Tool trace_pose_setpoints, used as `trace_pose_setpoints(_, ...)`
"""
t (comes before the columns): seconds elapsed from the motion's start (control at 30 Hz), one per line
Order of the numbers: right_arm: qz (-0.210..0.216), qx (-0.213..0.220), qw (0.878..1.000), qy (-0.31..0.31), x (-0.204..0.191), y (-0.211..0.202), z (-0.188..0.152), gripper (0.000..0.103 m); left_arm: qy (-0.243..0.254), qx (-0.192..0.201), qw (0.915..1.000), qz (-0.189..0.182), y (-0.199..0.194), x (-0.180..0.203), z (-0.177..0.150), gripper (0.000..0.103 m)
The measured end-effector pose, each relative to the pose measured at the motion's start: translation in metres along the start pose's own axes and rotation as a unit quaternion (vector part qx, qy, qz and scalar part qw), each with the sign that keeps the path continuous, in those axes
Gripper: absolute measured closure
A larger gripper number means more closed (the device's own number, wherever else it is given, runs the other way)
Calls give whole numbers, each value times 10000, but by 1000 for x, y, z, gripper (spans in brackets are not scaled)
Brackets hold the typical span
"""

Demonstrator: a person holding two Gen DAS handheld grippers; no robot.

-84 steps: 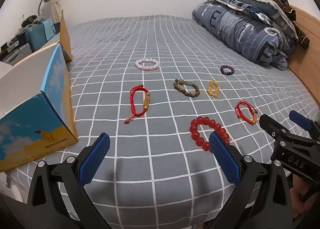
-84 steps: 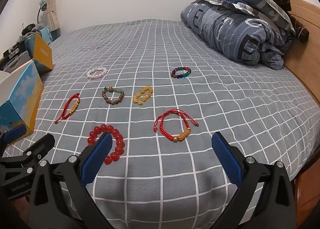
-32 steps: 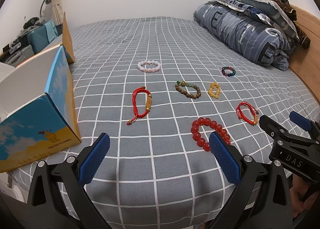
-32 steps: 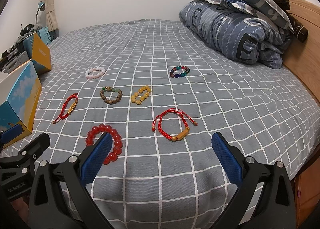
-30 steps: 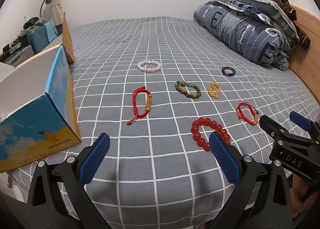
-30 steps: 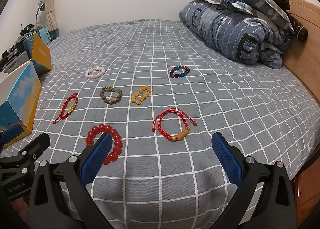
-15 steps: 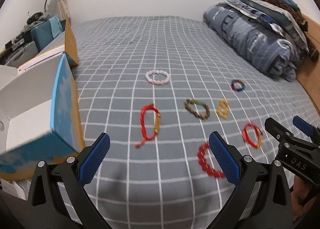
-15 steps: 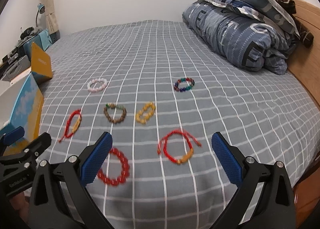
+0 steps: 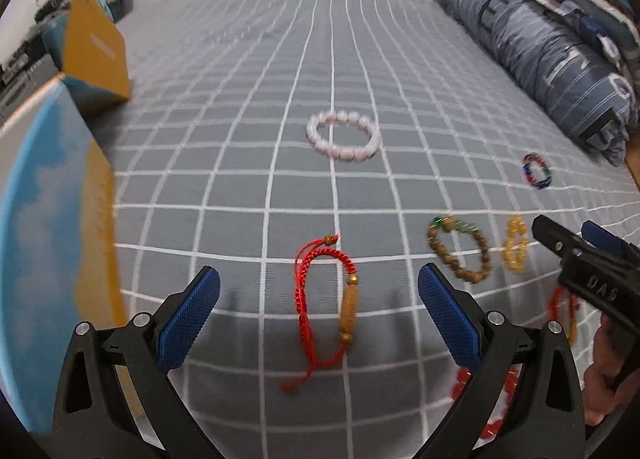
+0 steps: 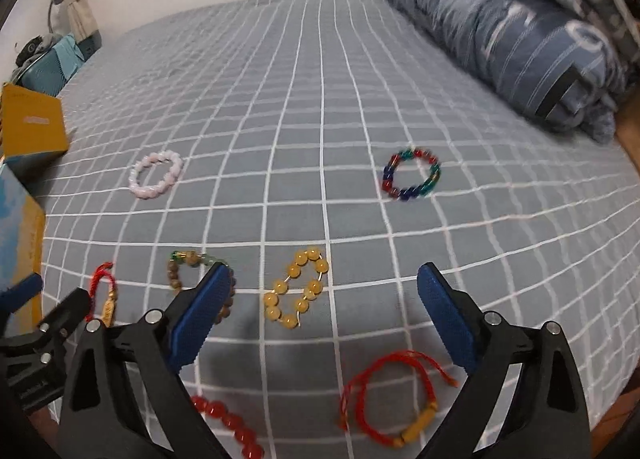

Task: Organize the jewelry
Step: 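Grasp the red string bracelet with left tool while right tool grasps yellow beaded bracelet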

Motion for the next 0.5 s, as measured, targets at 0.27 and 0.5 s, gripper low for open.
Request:
trace_pose_setpoints(0.27,103,-483,9988,77,-2,38,0,29,55,-294,9996,9,32,2,-4,9)
trace_pose_setpoints(0.5,149,-532,9984,151,-3,42,-4,56,130,-191,9997,108,29,2,-4,45)
Point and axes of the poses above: each gripper's, at about its wrist camera, not at the fingertips, and y roughly the way its jaws point, x to its right, z to its top, the point moved 1 cm from there along y, roughly the way its jaws point, and after that the axes turned 4 degrees about -z, right-handed, at the moved point
